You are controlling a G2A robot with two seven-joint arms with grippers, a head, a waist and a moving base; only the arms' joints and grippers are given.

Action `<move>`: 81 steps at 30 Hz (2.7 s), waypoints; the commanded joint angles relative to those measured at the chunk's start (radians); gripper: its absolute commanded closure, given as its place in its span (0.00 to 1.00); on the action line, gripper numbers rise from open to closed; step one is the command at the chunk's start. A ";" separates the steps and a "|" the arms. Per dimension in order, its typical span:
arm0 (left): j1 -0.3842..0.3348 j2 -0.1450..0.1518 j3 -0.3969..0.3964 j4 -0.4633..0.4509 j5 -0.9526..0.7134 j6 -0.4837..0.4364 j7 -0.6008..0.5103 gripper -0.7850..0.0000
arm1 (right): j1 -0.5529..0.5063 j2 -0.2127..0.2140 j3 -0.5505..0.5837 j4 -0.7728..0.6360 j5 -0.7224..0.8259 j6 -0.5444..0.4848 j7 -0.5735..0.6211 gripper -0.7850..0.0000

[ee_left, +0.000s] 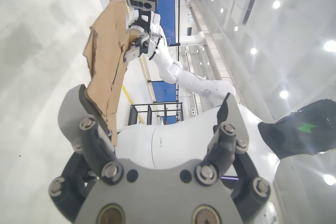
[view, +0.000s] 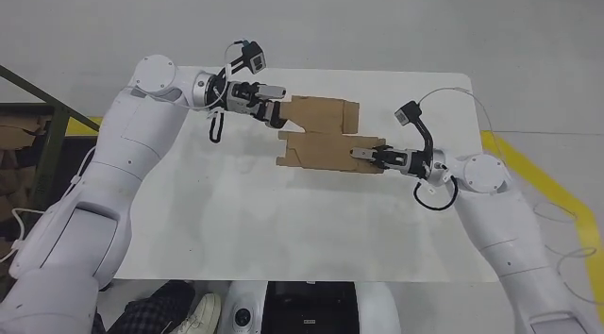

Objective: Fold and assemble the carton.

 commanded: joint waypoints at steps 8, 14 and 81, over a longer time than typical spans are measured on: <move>0.001 -0.002 -0.003 -0.021 -0.013 0.009 0.000 0.00 | -0.001 0.001 -0.013 0.000 -0.027 0.000 -0.023 1.00; -0.006 -0.011 0.012 -0.006 -0.012 0.010 0.000 0.00 | -0.004 0.002 -0.019 -0.013 -0.030 0.000 -0.027 1.00; 0.011 -0.026 -0.022 -0.041 0.164 -0.007 0.079 1.00 | -0.033 0.029 0.024 -0.058 -0.171 -0.024 -0.181 0.00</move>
